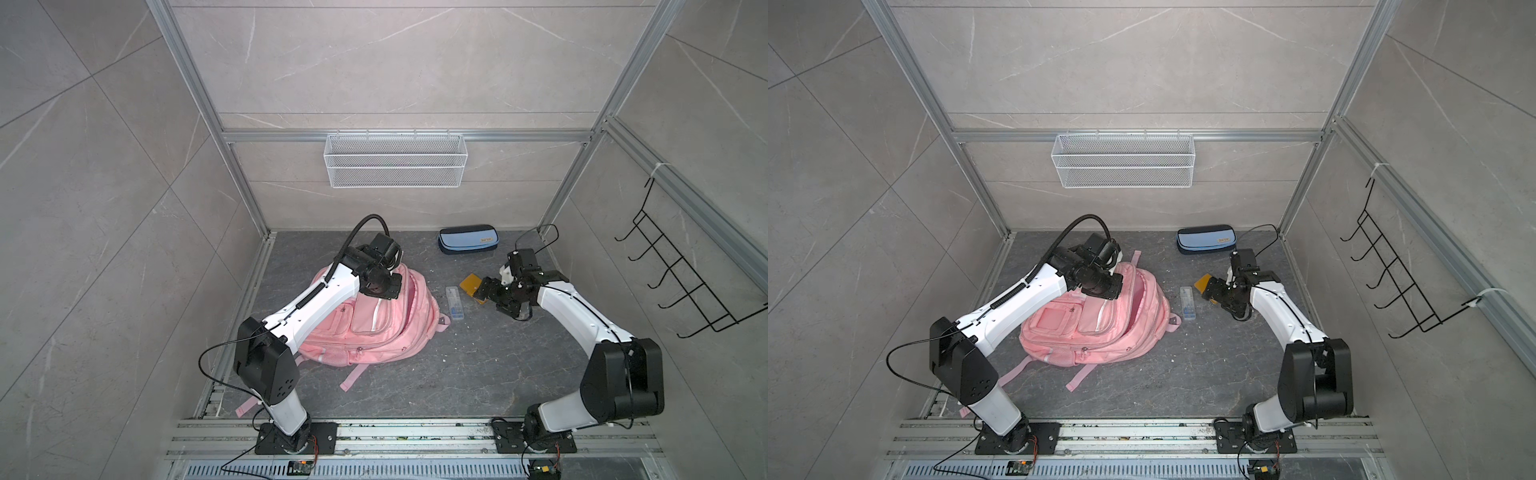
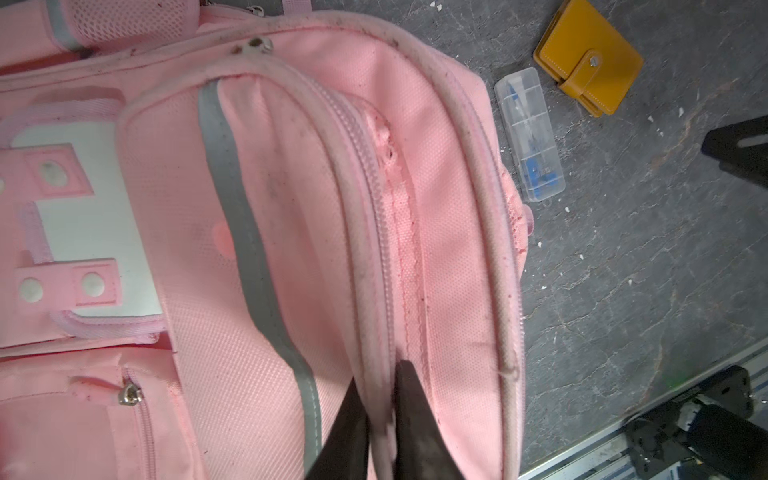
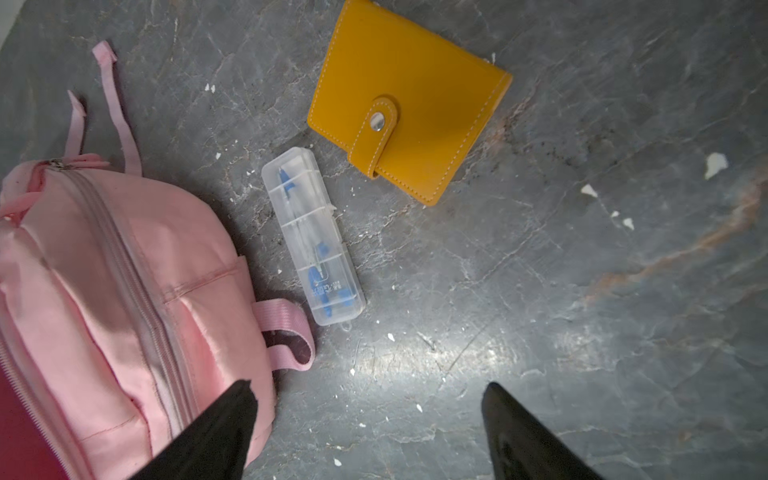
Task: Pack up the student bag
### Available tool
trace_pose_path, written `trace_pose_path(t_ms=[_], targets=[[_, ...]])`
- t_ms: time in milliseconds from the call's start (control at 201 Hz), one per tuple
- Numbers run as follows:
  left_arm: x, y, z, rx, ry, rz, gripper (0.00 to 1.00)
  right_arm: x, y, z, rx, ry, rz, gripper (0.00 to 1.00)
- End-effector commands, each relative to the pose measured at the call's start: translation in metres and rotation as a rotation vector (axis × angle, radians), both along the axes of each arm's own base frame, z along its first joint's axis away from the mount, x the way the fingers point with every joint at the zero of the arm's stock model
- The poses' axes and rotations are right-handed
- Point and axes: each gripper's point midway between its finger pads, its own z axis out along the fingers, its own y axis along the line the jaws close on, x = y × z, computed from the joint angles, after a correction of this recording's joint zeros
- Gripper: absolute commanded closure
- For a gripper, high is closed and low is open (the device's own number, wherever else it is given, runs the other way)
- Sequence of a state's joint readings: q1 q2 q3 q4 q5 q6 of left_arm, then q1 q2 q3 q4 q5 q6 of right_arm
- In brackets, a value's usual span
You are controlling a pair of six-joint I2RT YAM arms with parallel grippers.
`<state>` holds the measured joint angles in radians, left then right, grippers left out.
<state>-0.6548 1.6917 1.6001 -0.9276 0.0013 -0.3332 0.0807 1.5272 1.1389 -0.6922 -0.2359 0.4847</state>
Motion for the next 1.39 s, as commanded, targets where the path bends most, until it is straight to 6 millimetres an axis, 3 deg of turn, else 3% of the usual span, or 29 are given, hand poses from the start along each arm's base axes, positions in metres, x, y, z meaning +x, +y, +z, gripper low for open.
trace_pose_path(t_ms=[0,70,149,274,408,573,707,892,1036,1151,1196,1211,1295,1385], targets=[[-0.006,0.005,0.01,0.013,-0.015,-0.007,0.5,0.019,-0.017,0.011,-0.029,-0.046,-0.002,0.12],[-0.002,-0.011,0.033,-0.075,-0.08,-0.036,0.21,0.034,-0.023,0.02,0.01,-0.078,-0.043,0.13],[0.005,-0.028,0.055,-0.175,-0.118,-0.051,0.12,0.056,-0.028,0.029,0.046,-0.107,-0.08,0.12],[0.016,-0.052,0.07,-0.286,-0.117,-0.051,0.11,0.099,-0.031,0.031,0.152,-0.146,-0.176,0.12],[0.023,-0.067,0.082,-0.388,-0.121,-0.015,0.11,0.155,-0.036,0.018,0.228,-0.162,-0.272,0.13],[0.022,-0.072,0.094,-0.484,-0.127,0.026,0.1,0.213,-0.045,-0.004,0.269,-0.155,-0.382,0.14],[0.017,-0.068,0.105,-0.538,-0.15,0.058,0.08,0.246,-0.053,-0.029,0.278,-0.136,-0.474,0.16],[0.015,-0.059,0.109,-0.542,-0.171,0.099,0.08,0.264,-0.062,-0.065,0.26,-0.1,-0.576,0.21],[0.021,-0.056,0.115,-0.531,-0.191,0.118,0.04,0.274,-0.066,-0.081,0.247,-0.076,-0.611,0.27],[0.024,-0.059,0.118,-0.535,-0.198,0.117,0.04,0.279,-0.068,-0.091,0.23,-0.066,-0.624,0.41],[0.025,-0.06,0.118,-0.536,-0.198,0.115,0.04,0.281,-0.069,-0.086,0.23,-0.073,-0.626,0.44],[0.025,-0.06,0.118,-0.535,-0.198,0.115,0.04,0.279,-0.069,-0.099,0.224,-0.051,-0.629,0.45],[0.025,-0.061,0.117,-0.534,-0.196,0.114,0.03,0.28,-0.07,-0.104,0.219,-0.046,-0.63,0.51],[0.026,-0.06,0.117,-0.533,-0.197,0.115,0.04,0.278,-0.07,-0.11,0.209,-0.032,-0.631,0.68]])
